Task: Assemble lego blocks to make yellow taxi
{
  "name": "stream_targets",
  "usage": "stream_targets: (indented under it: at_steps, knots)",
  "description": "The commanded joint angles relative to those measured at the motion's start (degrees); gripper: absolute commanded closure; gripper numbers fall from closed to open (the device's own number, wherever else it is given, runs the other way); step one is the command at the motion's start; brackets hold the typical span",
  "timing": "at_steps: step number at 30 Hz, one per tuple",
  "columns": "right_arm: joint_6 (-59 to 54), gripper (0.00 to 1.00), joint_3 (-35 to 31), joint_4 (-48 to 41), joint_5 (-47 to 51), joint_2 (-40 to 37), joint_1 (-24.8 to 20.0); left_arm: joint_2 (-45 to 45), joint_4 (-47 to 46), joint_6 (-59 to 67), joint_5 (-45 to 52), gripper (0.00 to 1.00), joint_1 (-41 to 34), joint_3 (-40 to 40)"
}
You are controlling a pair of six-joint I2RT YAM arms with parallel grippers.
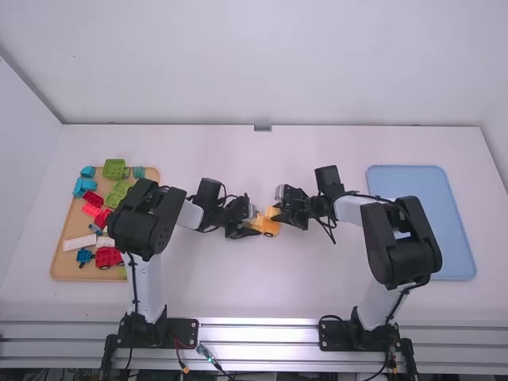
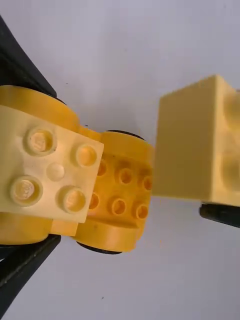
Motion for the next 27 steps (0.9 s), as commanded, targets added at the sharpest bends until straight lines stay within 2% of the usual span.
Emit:
stream_targets:
  at_steps: [1,5,7,14,20,27]
  knots:
    - [0.17,0.98,0.09,-0.22,-0.66,0.63,0.09,0.79,2.95,-8.37,-7.54,0.54,-3.06,-2.40]
    - [0.17,0.98,0.07,-1.11,2.64,0.63,1.36,0.79,9.01,-11.04,-8.61,0.53,-4.96,-4.48]
    - [0.20,1.00,0.07,-2.05,4.83,0.63,2.03,0.79,10.45,-13.27,-8.66,0.57,-4.72,-4.79]
    - [-0.46,1.00,0.07,-1.49,4.85,0.63,0.46,0.79,10.10,-15.43,-10.08,0.61,-1.97,-4.79]
    - [-2.84,1.00,0.04,-2.01,4.59,0.63,0.50,0.79,9.25,-15.26,-9.92,0.59,-1.62,-4.92]
    - [-5.07,0.95,0.11,0.00,4.85,3.80,0.26,0.79,9.18,-14.27,-9.70,0.56,-1.49,-5.31]
